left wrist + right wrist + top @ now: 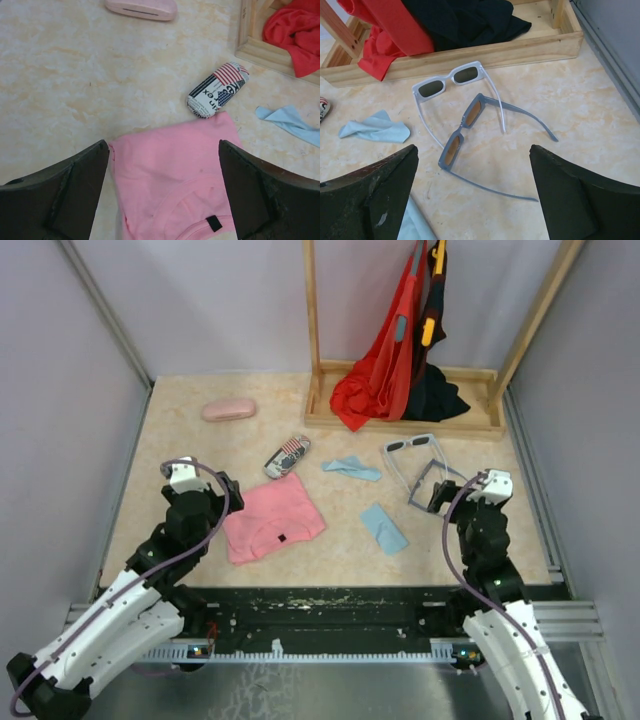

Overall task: Organize the sunglasses
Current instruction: Pick up the sunglasses case from the center of the board, then move the glasses cleaning cloth to the center of the board, then pick up the sunglasses case from the center of the board, then open the sunglasses case.

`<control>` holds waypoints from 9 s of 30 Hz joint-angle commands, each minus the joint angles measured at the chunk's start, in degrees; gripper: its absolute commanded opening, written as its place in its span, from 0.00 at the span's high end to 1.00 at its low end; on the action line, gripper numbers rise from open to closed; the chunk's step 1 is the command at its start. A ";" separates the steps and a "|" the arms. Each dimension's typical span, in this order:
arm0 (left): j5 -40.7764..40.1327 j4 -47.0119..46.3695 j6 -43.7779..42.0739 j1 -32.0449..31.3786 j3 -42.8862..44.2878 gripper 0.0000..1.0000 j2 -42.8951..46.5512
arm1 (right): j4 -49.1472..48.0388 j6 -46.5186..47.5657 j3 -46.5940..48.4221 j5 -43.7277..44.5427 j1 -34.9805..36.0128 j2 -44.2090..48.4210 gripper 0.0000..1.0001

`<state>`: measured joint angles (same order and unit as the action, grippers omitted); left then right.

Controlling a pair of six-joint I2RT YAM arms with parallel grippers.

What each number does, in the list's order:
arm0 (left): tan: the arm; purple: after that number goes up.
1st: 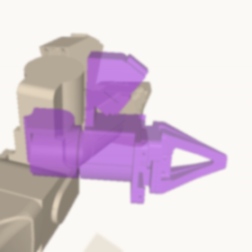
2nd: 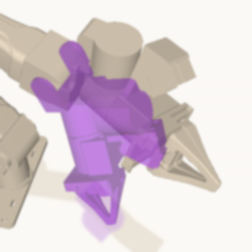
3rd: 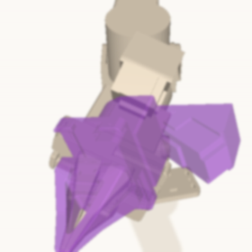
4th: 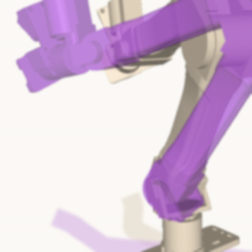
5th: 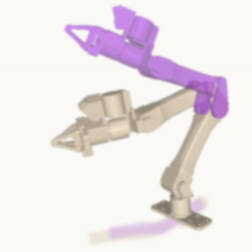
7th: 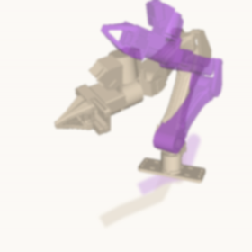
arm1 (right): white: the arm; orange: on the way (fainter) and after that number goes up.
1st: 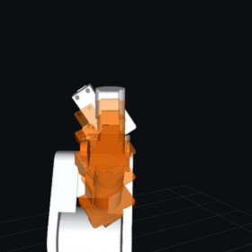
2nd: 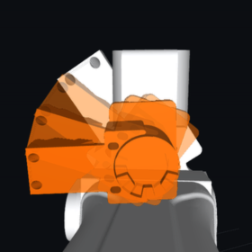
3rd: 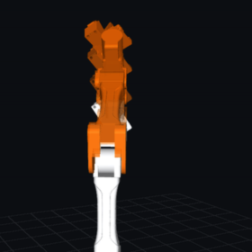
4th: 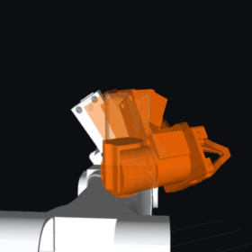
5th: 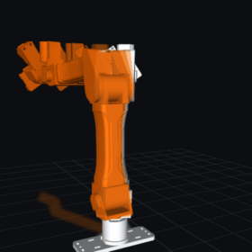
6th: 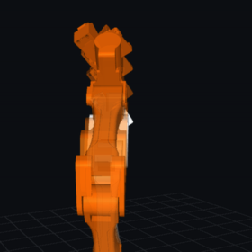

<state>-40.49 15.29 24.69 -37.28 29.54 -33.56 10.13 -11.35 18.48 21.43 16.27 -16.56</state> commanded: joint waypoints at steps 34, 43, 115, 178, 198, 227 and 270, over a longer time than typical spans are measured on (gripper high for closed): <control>17.34 15.75 8.55 3.41 14.07 0.00 -13.58 | 17.39 -7.04 29.90 -23.45 -5.30 -41.88 0.07; 20.51 0.77 4.55 3.79 13.22 0.00 -20.65 | 12.40 -9.14 30.71 -23.23 5.27 -46.51 0.09; 54.64 -3.50 -33.46 14.42 51.12 0.62 -72.84 | 14.03 -5.38 20.98 -31.65 9.30 -38.62 0.11; 20.89 -0.28 4.32 -1.25 14.55 0.99 -49.02 | 12.08 -10.21 18.77 -24.04 9.30 -31.08 0.14; 52.61 -28.56 -1.49 -14.54 9.61 0.99 -39.35 | 8.18 -14.24 14.60 -28.94 9.31 -17.47 0.11; 65.03 -52.38 5.21 -14.53 2.11 0.99 -17.42 | -42.08 -27.78 3.42 -58.58 10.35 -10.16 0.08; 73.50 -55.05 2.71 -14.53 9.56 1.00 -16.01 | -62.43 -21.38 14.02 -53.60 31.81 -29.50 0.39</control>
<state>30.74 -36.18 26.74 -51.72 36.75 -49.36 -48.93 -32.88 29.80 -31.46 47.46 -46.17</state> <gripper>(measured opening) 0.667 0.653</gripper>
